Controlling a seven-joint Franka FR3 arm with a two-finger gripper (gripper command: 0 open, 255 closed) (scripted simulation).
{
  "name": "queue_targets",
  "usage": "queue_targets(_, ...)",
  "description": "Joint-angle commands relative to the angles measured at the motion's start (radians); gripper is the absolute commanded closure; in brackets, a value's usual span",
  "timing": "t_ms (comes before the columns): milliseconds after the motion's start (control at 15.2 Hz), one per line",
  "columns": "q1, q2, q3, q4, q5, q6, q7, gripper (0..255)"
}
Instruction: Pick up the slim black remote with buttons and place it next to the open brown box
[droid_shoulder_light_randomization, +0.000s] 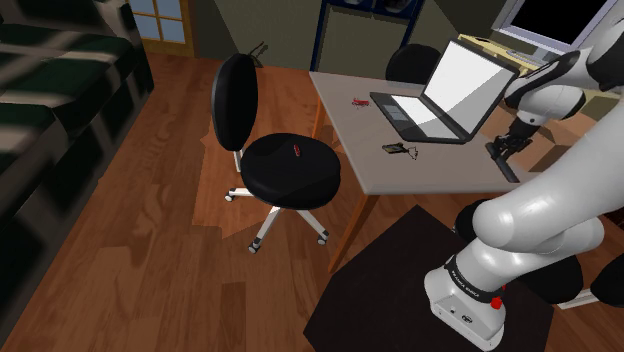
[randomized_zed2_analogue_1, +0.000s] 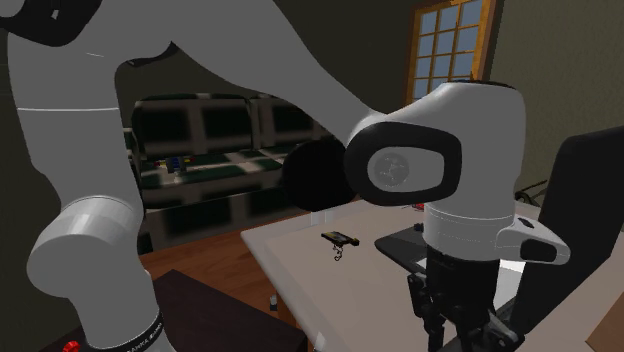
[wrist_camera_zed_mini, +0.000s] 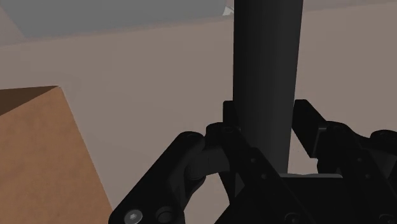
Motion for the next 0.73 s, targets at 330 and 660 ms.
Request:
queue_targets(330, -0.007, 0.065, 0.005, -0.037, 0.052, 0.092, -0.032, 255)
queue_targets(660, -0.01, 0.083, 0.008, -0.045, 0.067, 0.114, -0.042, 255)
